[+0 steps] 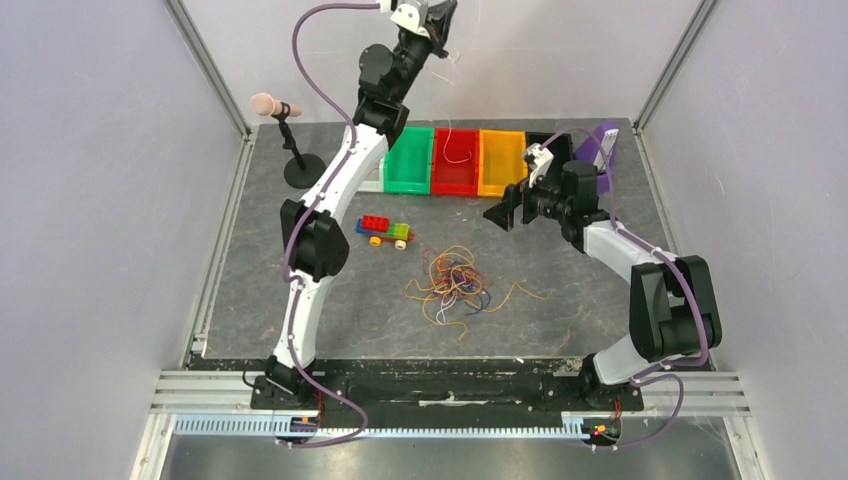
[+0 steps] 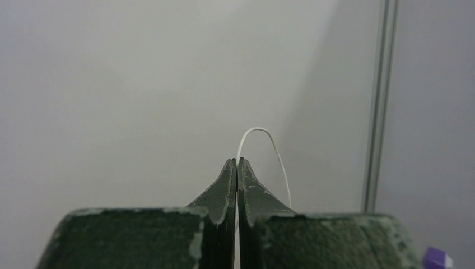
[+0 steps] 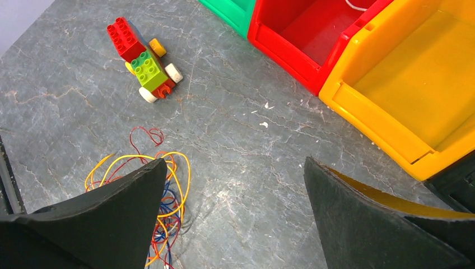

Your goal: Untangle the cables

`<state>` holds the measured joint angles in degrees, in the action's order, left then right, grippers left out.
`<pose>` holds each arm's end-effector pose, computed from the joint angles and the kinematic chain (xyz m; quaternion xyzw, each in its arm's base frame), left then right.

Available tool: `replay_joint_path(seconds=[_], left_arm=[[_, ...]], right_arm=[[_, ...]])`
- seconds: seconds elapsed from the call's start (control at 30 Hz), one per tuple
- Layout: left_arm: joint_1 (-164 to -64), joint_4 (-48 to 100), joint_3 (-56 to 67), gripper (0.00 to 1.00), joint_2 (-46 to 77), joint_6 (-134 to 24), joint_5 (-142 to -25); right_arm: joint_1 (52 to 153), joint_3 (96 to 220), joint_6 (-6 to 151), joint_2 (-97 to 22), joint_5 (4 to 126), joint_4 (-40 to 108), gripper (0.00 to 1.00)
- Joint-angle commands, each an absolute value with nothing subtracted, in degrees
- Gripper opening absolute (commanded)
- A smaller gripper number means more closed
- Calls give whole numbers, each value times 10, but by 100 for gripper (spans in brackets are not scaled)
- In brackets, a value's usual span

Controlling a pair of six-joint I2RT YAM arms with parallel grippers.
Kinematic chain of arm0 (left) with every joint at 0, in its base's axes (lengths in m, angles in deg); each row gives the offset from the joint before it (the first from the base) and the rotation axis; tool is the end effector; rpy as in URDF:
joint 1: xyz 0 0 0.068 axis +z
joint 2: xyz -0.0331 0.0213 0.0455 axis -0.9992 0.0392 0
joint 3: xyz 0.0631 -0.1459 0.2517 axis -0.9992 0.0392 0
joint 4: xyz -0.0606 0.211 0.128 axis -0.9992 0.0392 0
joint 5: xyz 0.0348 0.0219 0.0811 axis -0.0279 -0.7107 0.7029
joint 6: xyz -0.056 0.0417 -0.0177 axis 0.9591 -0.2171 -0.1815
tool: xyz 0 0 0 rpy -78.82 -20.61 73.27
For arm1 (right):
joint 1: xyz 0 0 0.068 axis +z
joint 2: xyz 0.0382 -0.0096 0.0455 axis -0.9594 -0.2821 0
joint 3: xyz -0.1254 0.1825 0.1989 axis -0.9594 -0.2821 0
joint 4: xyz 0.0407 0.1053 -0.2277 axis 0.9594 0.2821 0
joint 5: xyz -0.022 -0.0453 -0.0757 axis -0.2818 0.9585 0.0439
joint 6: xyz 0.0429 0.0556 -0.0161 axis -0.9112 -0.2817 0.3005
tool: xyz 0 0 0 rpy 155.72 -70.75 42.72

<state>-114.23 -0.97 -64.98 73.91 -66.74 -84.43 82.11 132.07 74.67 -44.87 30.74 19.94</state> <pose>0.4912 -0.2552 0.4956 0.1717 0.4133 -0.2382 0.8619 0.3317 0.0897 0.2519 -0.2180 0.7821 0.3557 0.4629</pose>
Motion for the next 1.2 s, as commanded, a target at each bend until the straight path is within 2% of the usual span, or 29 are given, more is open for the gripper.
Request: replay_joint_path(seconds=[0.0,0.13,0.37,0.57,0.83,1.17], left_arm=[[-1151,-37,-530,2,651,-592,-899],[-1153,-41,-396,2,605,-555,-893],[-1145,-8,-327,2,618,-442,-879],[-1145,17,-309,2,646,-369,-899],[-1138,50,-327,2,701,-366,-846],[-1146,119,-357,2,775,-480,-802]], right_arm=[[817,1342,741,-452,302,175,96],[811,1335,740,-448,299,172,96],[802,1331,741,-448,293,173,96],[790,1325,743,-447,290,173,96],[784,1322,743,-453,285,173,96],[775,1314,751,-453,284,180,96]])
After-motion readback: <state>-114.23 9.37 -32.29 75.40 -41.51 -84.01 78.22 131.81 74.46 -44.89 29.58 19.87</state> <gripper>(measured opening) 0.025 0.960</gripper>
